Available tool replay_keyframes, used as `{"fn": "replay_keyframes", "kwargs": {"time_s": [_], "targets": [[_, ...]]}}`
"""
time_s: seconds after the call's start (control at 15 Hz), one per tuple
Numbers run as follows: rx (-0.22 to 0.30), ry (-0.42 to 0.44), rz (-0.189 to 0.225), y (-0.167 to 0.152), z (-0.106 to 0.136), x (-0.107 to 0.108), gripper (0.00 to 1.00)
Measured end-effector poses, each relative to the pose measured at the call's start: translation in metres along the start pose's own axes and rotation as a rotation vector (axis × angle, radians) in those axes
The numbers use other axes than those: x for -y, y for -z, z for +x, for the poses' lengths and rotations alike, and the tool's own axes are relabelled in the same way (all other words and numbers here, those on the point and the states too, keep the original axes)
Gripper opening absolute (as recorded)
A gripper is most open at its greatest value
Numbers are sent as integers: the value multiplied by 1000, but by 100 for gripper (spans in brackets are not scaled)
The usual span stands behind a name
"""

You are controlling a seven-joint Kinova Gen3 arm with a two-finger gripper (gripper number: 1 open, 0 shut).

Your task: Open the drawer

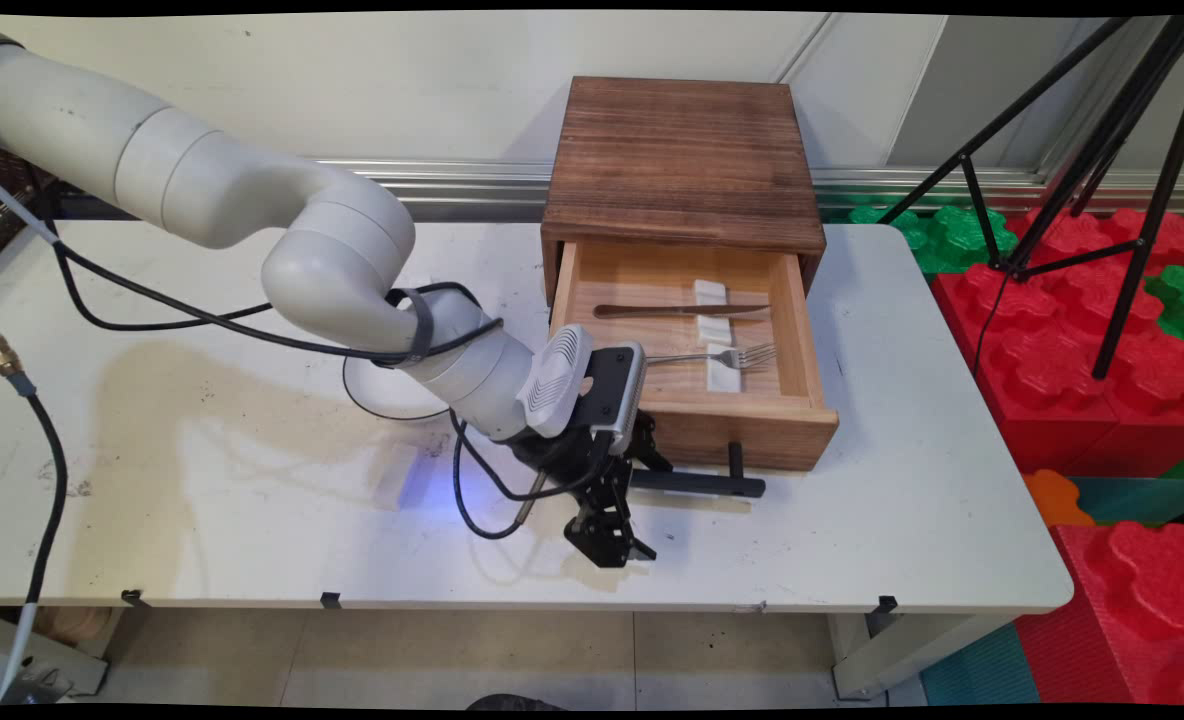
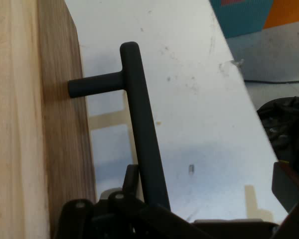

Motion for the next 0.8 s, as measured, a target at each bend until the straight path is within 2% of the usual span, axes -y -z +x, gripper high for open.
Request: {"fn": "replay_keyframes", "kwargs": {"time_s": [0.8], "targets": [[-11, 34, -18, 4, 3, -20, 100]]}}
